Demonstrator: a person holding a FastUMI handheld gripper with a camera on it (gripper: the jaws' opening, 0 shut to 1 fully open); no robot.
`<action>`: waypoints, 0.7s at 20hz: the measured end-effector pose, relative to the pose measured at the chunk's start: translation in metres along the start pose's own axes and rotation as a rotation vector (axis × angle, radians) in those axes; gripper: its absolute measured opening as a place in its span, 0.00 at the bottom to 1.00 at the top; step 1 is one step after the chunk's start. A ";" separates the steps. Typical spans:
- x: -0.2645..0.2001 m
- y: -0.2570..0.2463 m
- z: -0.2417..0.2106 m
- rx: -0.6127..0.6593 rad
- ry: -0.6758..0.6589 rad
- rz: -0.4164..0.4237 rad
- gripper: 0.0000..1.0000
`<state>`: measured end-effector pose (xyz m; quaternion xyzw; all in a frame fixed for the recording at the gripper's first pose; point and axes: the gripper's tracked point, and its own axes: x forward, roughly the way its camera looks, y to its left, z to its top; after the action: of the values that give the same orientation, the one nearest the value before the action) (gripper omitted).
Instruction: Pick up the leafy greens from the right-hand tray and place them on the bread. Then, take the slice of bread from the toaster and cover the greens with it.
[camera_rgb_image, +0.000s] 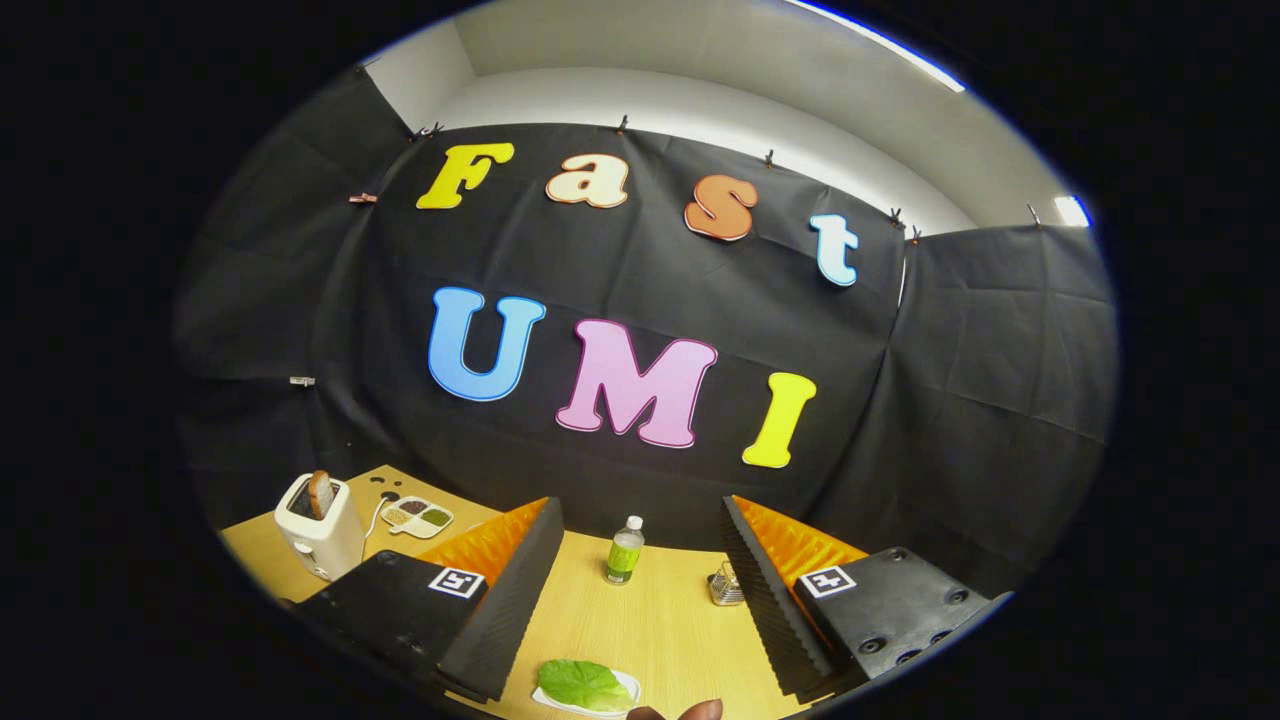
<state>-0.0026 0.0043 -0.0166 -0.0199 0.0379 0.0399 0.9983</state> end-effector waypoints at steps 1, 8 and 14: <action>0.000 0.001 -0.004 -0.004 0.017 0.012 0.98; -0.003 0.028 -0.083 0.004 0.272 0.205 0.98; -0.004 0.043 -0.201 0.017 0.534 0.340 0.96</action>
<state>-0.0248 0.0379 -0.2183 -0.0146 0.3019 0.1990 0.9322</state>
